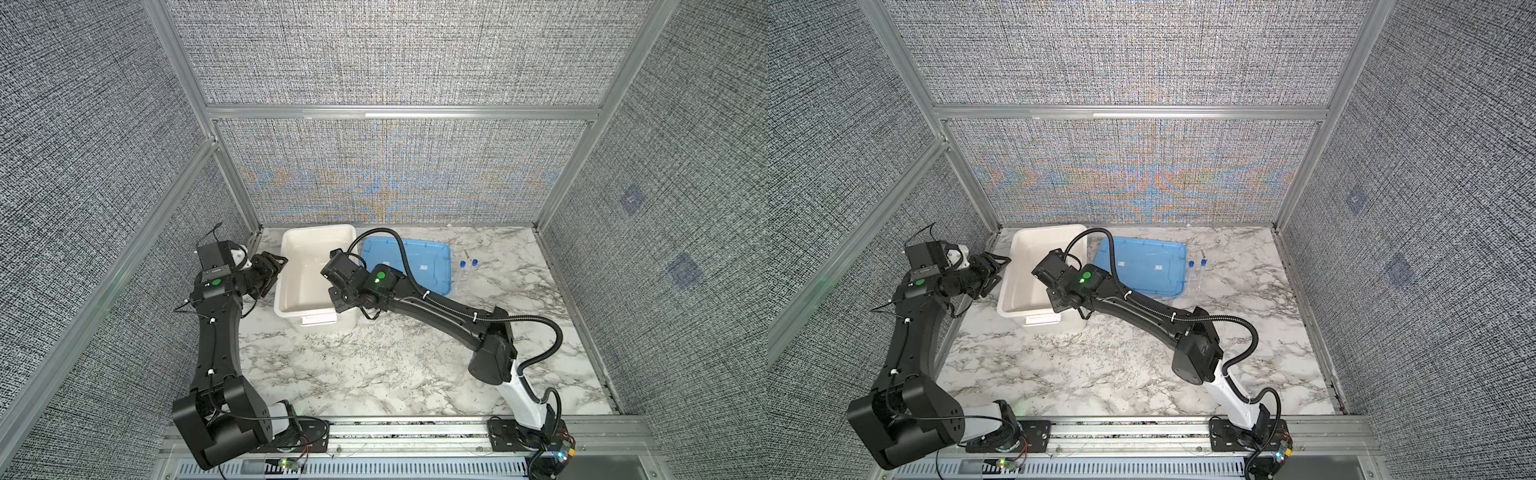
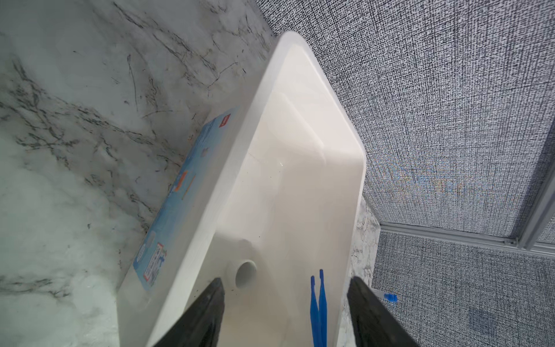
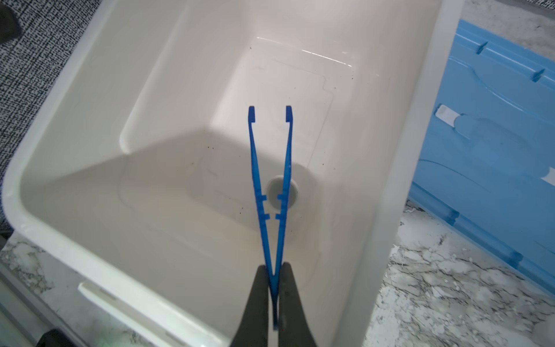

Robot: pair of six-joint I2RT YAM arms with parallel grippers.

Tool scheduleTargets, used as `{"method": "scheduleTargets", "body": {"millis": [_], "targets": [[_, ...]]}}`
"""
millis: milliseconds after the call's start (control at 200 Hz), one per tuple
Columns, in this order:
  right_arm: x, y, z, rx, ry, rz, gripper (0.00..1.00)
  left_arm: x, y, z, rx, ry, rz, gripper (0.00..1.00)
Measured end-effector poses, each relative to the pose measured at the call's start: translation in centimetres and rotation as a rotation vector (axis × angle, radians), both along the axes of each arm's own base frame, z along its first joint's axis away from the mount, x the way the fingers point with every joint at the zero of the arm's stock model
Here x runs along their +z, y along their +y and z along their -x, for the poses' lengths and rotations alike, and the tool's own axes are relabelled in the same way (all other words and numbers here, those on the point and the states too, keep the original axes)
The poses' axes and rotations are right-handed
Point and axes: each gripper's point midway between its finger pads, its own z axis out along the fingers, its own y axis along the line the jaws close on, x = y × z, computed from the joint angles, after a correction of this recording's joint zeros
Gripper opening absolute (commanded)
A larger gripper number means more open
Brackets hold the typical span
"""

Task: Organize the chemistry lab equipment
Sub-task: 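Lift the blue tweezers with the right gripper and carry them over the white bin, then lower the tweezers into the bin and open the right gripper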

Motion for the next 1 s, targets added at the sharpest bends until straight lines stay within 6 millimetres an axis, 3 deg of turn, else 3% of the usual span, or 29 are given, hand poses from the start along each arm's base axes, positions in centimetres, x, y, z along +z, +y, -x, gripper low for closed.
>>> {"method": "scheduleTargets", "body": {"millis": [245, 545, 855, 1000], "targets": [[-0.8, 2.2, -1.4, -0.015, -0.013, -0.054, 0.00, -1.7, -0.3, 0.7, -0.004, 0.039, 0.005, 0.67], [-2.0, 4.3, -1.9, 0.122, 0.000, -0.081, 0.00, -3.8, -0.7, 0.3, -0.032, 0.085, 0.049, 0.67], [-1.5, 4.1, -3.6, 0.427, 0.011, -0.122, 0.00, -3.8, -1.0, 0.2, -0.044, 0.086, 0.068, 0.67], [-1.4, 4.4, -3.1, 0.570, -0.054, -0.075, 0.00, -3.8, -1.0, 0.2, -0.049, 0.082, 0.063, 0.67]]}}
